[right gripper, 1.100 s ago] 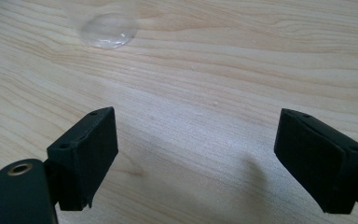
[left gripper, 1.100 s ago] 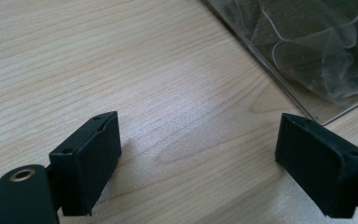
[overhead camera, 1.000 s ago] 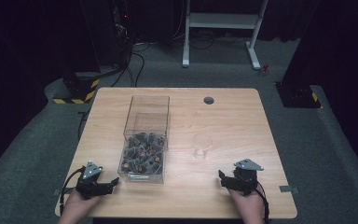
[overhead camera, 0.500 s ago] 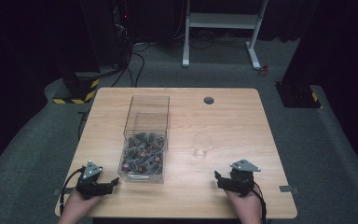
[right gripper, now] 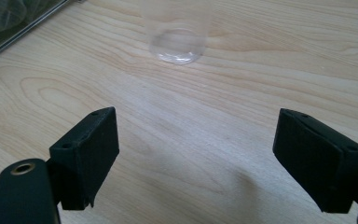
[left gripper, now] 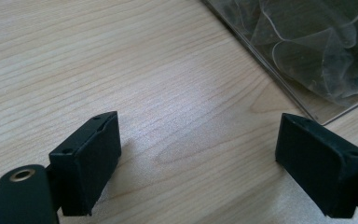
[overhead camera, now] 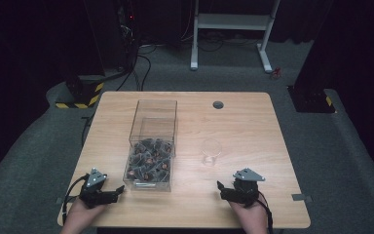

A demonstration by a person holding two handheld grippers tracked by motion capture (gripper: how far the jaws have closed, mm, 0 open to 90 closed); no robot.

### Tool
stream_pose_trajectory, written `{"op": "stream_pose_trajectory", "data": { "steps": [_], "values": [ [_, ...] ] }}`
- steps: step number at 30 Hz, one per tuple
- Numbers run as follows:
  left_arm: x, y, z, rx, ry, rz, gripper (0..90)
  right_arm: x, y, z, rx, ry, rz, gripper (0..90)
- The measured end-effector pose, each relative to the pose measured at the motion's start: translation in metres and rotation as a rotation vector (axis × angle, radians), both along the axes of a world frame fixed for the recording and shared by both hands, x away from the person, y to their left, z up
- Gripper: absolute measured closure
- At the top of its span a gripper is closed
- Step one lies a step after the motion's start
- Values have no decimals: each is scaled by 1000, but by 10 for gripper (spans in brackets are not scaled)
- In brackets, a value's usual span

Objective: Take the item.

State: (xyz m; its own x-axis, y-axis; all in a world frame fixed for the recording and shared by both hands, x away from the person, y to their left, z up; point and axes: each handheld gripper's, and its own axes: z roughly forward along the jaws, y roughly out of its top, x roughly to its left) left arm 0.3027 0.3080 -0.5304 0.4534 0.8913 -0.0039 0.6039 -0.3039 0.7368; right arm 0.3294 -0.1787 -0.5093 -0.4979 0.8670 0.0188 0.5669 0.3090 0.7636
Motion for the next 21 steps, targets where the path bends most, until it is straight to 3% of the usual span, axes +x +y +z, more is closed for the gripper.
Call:
{"op": "stream_pose_trajectory", "data": {
  "steps": [7,21],
  "values": [
    [0,0,0,0,1,0,146,-3,10,-1,5,7,24,149],
    [0,0,0,0,1,0,146,-8,27,2,24,-28,91,157]
  ]
}}
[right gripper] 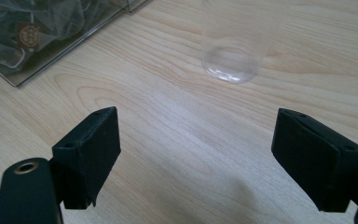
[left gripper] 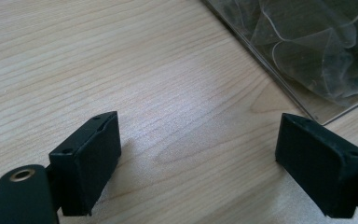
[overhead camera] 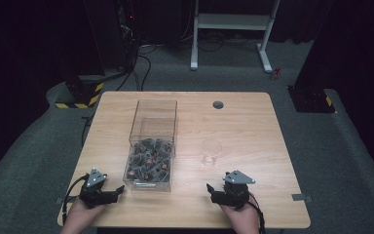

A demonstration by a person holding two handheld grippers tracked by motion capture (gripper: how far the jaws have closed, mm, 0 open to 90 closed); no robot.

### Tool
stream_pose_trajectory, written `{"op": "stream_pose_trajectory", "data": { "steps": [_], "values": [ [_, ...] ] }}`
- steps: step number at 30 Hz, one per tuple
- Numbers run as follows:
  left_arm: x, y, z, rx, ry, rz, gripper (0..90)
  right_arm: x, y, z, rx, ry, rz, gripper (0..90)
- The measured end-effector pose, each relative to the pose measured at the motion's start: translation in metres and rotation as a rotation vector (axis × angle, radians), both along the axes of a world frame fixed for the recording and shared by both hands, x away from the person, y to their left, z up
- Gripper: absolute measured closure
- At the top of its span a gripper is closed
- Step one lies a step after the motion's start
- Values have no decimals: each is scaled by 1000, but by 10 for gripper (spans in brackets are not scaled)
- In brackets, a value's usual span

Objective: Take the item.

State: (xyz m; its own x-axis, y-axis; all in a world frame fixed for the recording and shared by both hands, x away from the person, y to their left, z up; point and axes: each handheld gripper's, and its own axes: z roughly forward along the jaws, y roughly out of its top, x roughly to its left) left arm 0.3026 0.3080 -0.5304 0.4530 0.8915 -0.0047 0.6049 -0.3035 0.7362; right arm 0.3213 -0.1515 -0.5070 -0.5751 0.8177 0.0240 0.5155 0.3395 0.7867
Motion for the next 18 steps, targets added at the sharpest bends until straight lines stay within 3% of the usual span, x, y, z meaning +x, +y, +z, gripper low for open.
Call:
{"op": "stream_pose_trajectory", "data": {
  "steps": [18],
  "values": [
    [0,0,0,3,0,-4,146,2,19,15,26,-39,72,176]
  ]
}}
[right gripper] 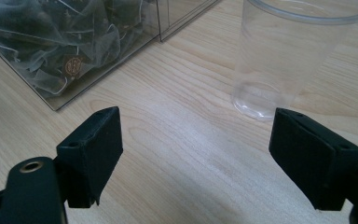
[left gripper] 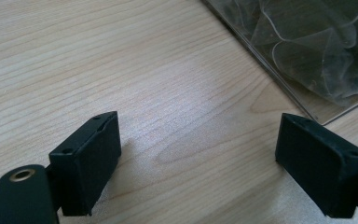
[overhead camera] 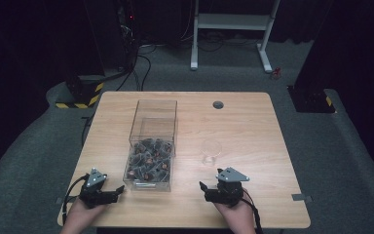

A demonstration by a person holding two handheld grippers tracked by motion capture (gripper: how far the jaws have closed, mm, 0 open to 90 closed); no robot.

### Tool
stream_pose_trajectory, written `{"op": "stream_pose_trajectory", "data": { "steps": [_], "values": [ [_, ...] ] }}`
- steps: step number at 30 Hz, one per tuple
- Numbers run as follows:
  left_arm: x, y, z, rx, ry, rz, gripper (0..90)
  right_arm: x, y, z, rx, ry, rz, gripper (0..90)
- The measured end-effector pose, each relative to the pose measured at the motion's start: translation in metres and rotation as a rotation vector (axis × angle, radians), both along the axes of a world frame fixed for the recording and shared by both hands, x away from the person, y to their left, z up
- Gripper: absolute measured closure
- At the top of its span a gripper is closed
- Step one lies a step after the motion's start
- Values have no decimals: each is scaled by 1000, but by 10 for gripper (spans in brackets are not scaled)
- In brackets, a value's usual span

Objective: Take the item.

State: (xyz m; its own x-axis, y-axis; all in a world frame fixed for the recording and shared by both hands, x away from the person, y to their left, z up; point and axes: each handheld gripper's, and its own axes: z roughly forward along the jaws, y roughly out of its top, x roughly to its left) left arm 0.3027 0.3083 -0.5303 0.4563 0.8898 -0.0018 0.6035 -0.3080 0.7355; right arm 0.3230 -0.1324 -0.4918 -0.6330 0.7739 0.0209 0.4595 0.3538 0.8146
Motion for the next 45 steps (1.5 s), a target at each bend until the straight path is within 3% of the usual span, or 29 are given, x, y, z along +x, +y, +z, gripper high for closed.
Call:
{"op": "stream_pose_trajectory", "data": {
  "steps": [17,29,45],
  "values": [
    [0,0,0,-2,2,3,145,9,11,22,20,-20,22,192],
    [0,0,0,-2,1,3,144,12,16,30,61,-15,30,210],
    [0,0,0,-2,1,3,144,16,30,43,74,-39,63,207]
  ]
}}
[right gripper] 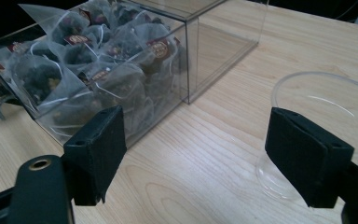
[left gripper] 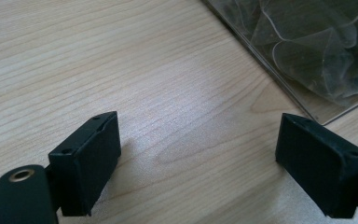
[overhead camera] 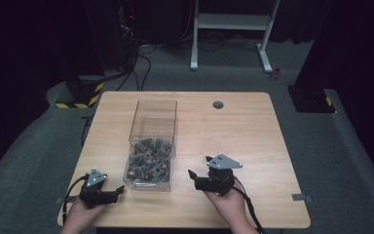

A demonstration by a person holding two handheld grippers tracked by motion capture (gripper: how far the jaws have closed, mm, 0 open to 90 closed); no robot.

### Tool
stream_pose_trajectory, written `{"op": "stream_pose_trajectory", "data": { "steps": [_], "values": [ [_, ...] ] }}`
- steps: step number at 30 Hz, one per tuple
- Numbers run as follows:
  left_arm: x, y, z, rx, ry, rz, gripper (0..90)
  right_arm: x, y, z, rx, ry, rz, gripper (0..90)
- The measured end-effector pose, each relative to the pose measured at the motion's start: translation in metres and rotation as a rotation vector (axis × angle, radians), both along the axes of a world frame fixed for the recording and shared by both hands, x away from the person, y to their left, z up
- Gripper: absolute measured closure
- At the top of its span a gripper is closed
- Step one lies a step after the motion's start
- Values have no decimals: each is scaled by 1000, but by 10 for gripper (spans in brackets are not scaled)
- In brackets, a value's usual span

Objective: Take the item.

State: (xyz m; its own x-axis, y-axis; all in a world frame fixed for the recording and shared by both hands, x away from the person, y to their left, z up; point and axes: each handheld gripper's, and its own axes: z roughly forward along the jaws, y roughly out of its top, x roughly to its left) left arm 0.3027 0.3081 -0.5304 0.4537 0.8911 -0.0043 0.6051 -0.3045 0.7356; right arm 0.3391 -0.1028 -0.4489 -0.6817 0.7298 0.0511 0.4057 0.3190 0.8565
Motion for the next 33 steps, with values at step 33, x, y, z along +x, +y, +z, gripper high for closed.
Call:
{"op": "stream_pose_trajectory", "data": {
  "steps": [33],
  "values": [
    [0,0,0,0,0,0,143,-11,56,9,35,11,151,293]
  ]
}}
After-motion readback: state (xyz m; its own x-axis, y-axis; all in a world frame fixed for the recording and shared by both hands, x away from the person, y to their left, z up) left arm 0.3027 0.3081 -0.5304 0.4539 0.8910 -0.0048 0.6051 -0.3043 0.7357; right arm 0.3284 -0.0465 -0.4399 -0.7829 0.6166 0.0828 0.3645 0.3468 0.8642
